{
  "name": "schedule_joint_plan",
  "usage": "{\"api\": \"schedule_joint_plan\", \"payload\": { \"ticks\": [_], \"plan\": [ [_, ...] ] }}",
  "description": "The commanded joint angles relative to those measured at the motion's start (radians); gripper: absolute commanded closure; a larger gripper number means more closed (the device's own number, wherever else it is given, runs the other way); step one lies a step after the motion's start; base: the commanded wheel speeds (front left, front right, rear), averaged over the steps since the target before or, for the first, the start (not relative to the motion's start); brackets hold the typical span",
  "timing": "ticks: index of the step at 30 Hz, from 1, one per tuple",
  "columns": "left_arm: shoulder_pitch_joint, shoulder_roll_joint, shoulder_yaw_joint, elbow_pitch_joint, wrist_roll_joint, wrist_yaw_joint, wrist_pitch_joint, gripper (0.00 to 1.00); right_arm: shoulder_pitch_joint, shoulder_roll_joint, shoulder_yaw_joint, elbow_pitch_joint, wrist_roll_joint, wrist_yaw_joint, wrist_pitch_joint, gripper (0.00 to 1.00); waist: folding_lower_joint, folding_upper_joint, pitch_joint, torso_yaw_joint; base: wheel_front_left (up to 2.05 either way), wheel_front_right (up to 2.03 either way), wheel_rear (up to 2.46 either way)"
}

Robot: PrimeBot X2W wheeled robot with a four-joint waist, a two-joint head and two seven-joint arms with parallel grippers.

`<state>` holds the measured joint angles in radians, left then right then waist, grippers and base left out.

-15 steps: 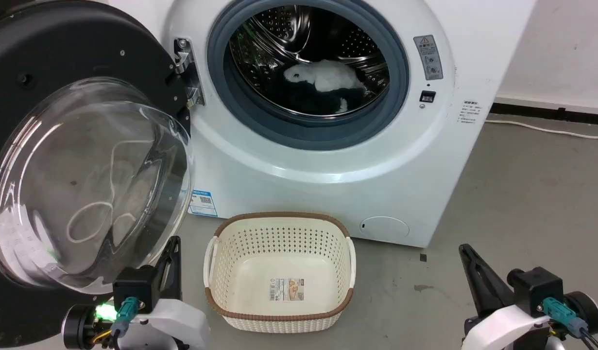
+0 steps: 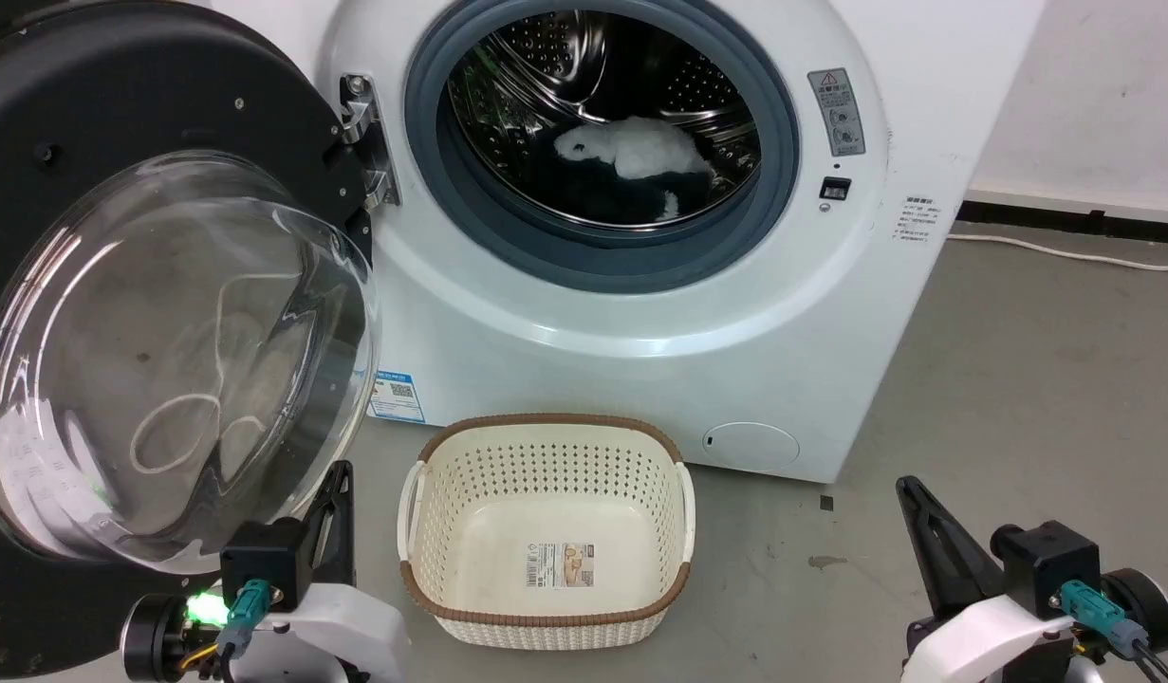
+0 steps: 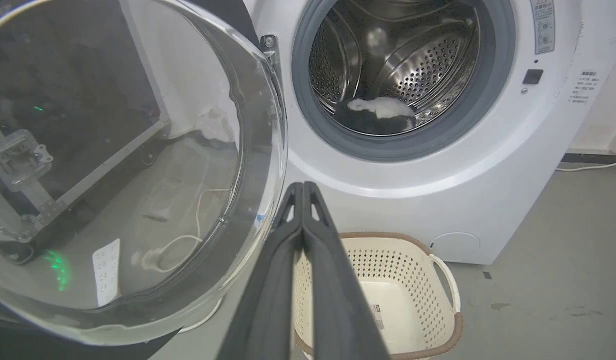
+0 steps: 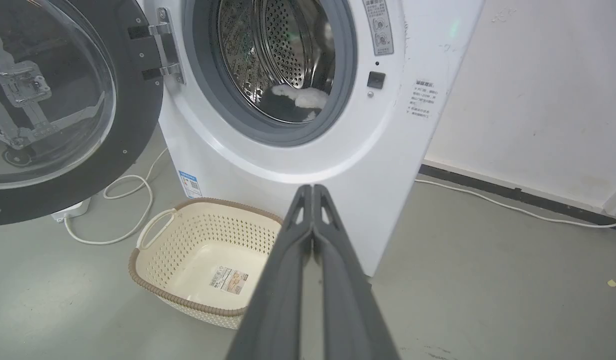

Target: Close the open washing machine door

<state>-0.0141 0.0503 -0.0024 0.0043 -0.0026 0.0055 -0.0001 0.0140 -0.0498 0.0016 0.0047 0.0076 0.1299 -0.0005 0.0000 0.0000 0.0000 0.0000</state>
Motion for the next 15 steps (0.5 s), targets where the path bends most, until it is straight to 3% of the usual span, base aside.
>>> {"api": "schedule_joint_plan", "payload": {
  "ticks": [1, 15],
  "plan": [
    [0.014, 0.000, 0.002, -0.004, 0.003, -0.005, 0.000, 1.00, -0.014, 0.000, -0.002, -0.005, -0.008, 0.001, 0.000, 1.00, 0.0000, 0.0000, 0.000, 0.000, 0.00, 0.00, 0.00],
    [0.014, 0.000, 0.002, -0.004, 0.003, -0.005, 0.000, 1.00, -0.014, 0.000, -0.002, -0.005, -0.008, 0.001, 0.000, 1.00, 0.0000, 0.0000, 0.000, 0.000, 0.00, 0.00, 0.00]
  ]
}}
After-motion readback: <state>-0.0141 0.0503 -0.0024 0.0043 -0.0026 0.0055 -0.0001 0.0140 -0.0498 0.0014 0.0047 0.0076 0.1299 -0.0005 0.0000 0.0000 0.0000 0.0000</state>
